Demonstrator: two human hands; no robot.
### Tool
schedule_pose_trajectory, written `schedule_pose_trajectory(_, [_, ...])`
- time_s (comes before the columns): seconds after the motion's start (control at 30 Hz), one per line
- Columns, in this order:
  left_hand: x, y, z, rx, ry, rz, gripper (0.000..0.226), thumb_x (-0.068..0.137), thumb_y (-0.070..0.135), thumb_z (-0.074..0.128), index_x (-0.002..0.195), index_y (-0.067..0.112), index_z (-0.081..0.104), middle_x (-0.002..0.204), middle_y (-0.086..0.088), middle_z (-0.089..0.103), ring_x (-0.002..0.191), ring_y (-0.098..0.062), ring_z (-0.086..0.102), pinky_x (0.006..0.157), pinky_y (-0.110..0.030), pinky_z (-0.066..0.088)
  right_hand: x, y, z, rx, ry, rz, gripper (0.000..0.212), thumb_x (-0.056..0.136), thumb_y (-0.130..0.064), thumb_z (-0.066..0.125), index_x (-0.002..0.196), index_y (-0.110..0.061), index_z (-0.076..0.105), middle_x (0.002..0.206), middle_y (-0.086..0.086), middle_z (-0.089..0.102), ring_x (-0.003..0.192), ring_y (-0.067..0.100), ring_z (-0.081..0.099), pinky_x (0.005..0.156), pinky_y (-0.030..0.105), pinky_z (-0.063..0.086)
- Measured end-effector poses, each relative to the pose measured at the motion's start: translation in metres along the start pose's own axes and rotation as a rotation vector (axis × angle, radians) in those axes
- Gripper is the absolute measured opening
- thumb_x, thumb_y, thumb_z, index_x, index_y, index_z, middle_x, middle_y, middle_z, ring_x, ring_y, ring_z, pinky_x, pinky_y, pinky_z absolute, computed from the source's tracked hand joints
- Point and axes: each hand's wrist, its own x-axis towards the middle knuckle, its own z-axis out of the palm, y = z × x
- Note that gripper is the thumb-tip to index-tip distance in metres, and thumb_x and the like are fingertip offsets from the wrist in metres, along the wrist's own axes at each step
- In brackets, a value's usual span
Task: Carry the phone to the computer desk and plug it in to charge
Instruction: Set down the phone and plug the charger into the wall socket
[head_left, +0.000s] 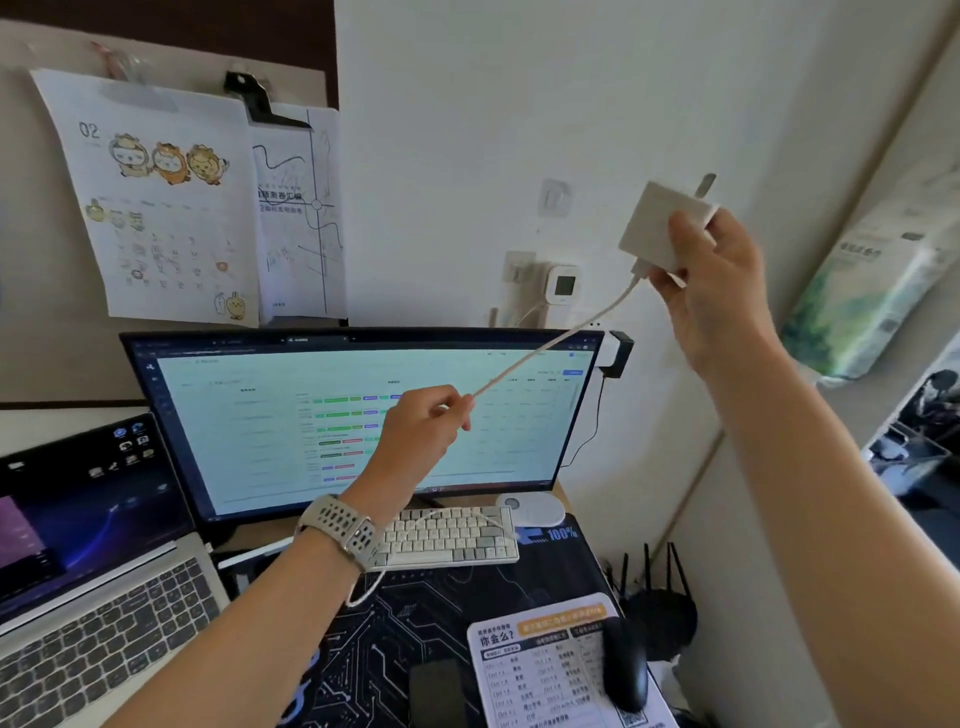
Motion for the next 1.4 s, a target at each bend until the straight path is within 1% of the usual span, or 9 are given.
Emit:
schedule_pose_trajectory(0.1, [0.003, -0.001, 0.004, 0.040, -0.026, 0.010, 0.034, 0.095, 0.024, 0.054, 0.064, 0.011, 0.059, 0.044, 0.007, 0.044, 0.043, -0.010, 0.036, 0.049, -0.025, 0.032, 0.011, -0.004, -0.019, -0.114, 0.072, -0.087, 0.009, 0.094, -0.014, 0.052, 0.102, -0.014, 0.055, 0.090, -0.002, 0.063, 0.079, 0.008, 0.063, 0.070, 0.024, 0.053])
schedule_pose_trajectory(0.3, [0.015, -0.001, 0.028, 0.179, -0.028, 0.125, 0.034, 0.094, 0.024, 0.055, 0.064, 0.011, 0.061, 0.041, 0.011, 0.044, 0.037, -0.003, 0.038, 0.047, -0.018, 0.033, 0.041, -0.006, -0.052, -0.592, 0.196, -0.227, 0.011, 0.085, -0.018, 0.062, 0.094, -0.017, 0.058, 0.082, 0.004, 0.059, 0.071, 0.015, 0.056, 0.076, 0.045, 0.052])
schedule_pose_trajectory(0.43, [0.042, 0.008, 0.058, 0.289, -0.004, 0.276, 0.025, 0.089, 0.024, 0.063, 0.068, 0.011, 0.062, 0.044, 0.014, 0.043, 0.042, 0.002, 0.047, 0.045, -0.007, 0.033, 0.063, 0.012, -0.070, -0.905, 0.145, -0.319, 0.034, 0.079, -0.027, 0.068, 0.110, -0.014, 0.063, 0.089, 0.002, 0.063, 0.080, 0.018, 0.054, 0.064, 0.020, 0.034])
schedule_pose_trajectory(0.6, [0.077, 0.005, 0.108, 0.351, 0.013, 0.318, 0.020, 0.088, 0.026, 0.065, 0.069, 0.019, 0.060, 0.048, 0.013, 0.047, 0.044, -0.001, 0.049, 0.051, -0.004, 0.036, 0.108, 0.045, -0.098, -1.233, -0.039, -0.413, 0.034, 0.083, -0.020, 0.066, 0.111, -0.003, 0.058, 0.103, 0.023, 0.066, 0.094, 0.040, 0.057, 0.078, 0.038, 0.037])
schedule_pose_trajectory(0.87, [0.115, -0.003, 0.164, 0.335, 0.034, 0.208, 0.008, 0.082, 0.015, 0.066, 0.075, 0.017, 0.063, 0.048, 0.010, 0.051, 0.043, -0.006, 0.046, 0.052, -0.016, 0.038, 0.187, 0.108, -0.134, -1.435, -0.337, -0.311, 0.035, 0.089, -0.028, 0.060, 0.119, -0.011, 0.054, 0.110, 0.019, 0.061, 0.105, 0.038, 0.054, 0.084, 0.041, 0.040])
schedule_pose_trajectory(1.03, [0.129, -0.005, 0.176, 0.287, 0.035, 0.166, 0.006, 0.082, 0.007, 0.061, 0.077, 0.009, 0.061, 0.052, -0.012, 0.056, 0.047, -0.014, 0.043, 0.053, -0.031, 0.044, 0.221, 0.146, -0.138, -1.475, -0.445, -0.265, 0.034, 0.089, -0.027, 0.060, 0.119, -0.013, 0.053, 0.106, 0.021, 0.059, 0.100, 0.041, 0.055, 0.083, 0.044, 0.041])
schedule_pose_trajectory(1.2, [0.143, -0.009, 0.193, 0.337, 0.051, 0.225, 0.010, 0.091, 0.005, 0.050, 0.081, 0.008, 0.053, 0.049, 0.002, 0.043, 0.048, -0.018, 0.039, 0.051, -0.037, 0.041, 0.236, 0.175, -0.138, -1.614, -0.547, -0.272, 0.034, 0.088, -0.030, 0.061, 0.120, -0.021, 0.054, 0.106, 0.015, 0.057, 0.097, 0.039, 0.057, 0.079, 0.042, 0.043])
schedule_pose_trajectory(1.3, [0.151, -0.010, 0.202, 0.398, 0.037, 0.237, 0.010, 0.093, 0.006, 0.045, 0.086, 0.006, 0.051, 0.053, -0.002, 0.044, 0.057, -0.033, 0.049, 0.055, -0.044, 0.043, 0.241, 0.187, -0.135, -1.723, -0.616, -0.283, 0.036, 0.086, -0.032, 0.064, 0.120, -0.025, 0.055, 0.104, 0.011, 0.057, 0.095, 0.036, 0.059, 0.077, 0.042, 0.046])
schedule_pose_trajectory(1.4, [0.160, -0.012, 0.208, 0.403, 0.019, 0.219, 0.010, 0.095, 0.008, 0.044, 0.087, 0.006, 0.051, 0.057, -0.010, 0.049, 0.060, -0.035, 0.051, 0.057, -0.046, 0.044, 0.245, 0.199, -0.130, -1.786, -0.641, -0.279, 0.035, 0.084, -0.034, 0.066, 0.116, -0.025, 0.058, 0.103, 0.008, 0.058, 0.094, 0.035, 0.060, 0.071, 0.037, 0.043])
